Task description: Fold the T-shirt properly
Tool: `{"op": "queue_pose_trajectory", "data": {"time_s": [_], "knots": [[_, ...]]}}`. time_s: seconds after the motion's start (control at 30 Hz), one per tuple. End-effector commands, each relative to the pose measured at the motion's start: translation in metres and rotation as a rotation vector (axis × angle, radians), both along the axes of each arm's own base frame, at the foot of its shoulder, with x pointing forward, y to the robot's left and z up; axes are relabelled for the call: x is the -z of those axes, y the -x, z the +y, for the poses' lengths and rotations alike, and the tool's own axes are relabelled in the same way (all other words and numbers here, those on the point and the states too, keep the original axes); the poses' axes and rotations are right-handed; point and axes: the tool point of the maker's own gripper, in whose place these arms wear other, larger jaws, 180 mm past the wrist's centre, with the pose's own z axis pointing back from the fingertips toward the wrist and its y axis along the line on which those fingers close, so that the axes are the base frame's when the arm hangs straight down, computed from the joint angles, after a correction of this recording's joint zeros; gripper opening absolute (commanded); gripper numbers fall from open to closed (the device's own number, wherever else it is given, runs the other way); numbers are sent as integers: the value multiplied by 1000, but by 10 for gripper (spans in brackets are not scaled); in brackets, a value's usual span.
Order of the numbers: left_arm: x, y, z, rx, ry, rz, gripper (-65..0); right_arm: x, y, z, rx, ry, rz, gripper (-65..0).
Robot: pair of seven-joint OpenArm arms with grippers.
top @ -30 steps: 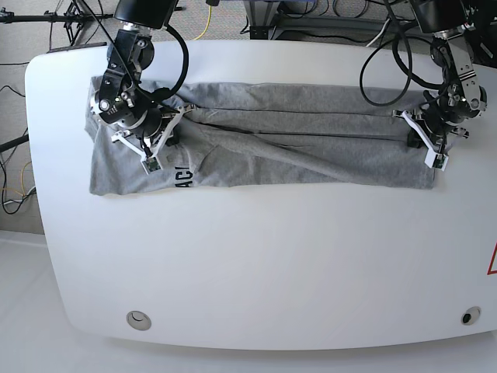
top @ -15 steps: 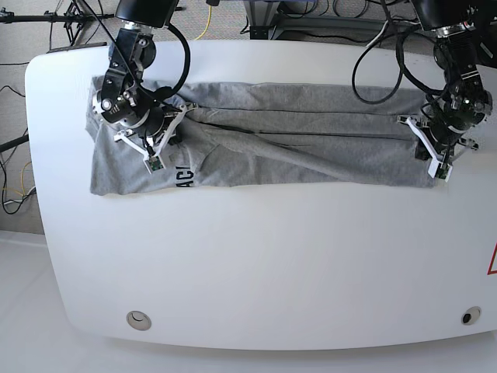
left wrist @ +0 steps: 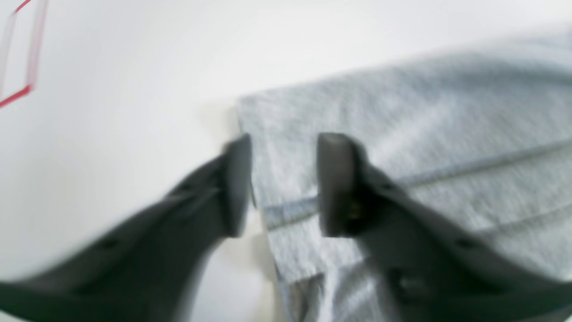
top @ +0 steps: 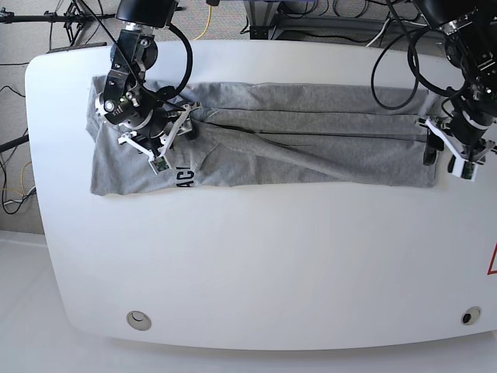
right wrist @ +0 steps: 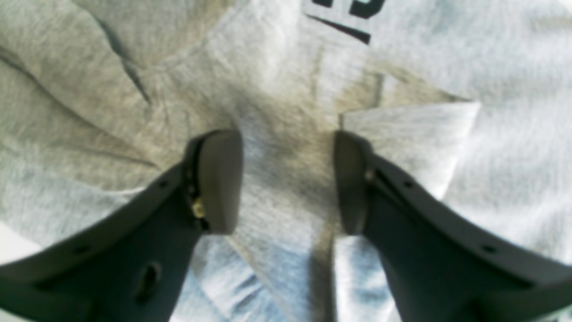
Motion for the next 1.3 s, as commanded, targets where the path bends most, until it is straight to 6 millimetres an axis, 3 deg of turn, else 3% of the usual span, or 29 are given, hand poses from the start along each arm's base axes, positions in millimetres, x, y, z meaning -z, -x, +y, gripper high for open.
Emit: {"op": "queue_pose_trajectory", "data": {"time_s": [0.0, 0.1, 0.4, 0.57, 0.67, 1.0, 1.27], "knots": [[-5, 2, 21, -62, 4, -22, -208, -11, -9, 0, -3, -4, -43, -319], [3, 9, 36, -114, 27, -9, -148, -10, -9, 0, -3, -4, -41, -319], [43, 31, 64, -220, 108, 124, -145, -9, -8, -1, -3, 3, -38, -319], [70, 43, 63, -249, 170, 188, -145, -9, -8, -1, -3, 2, -37, -319], [77, 45, 62, -254, 185, 204, -145, -8, -7, -1, -3, 2, -35, -319], [80, 42, 53, -244, 208, 200, -145, -8, -7, -1, -3, 2, -35, -319], [54, 28, 47, -208, 191, 155, -145, -8, -7, -1, -3, 2, -32, -319]]}}
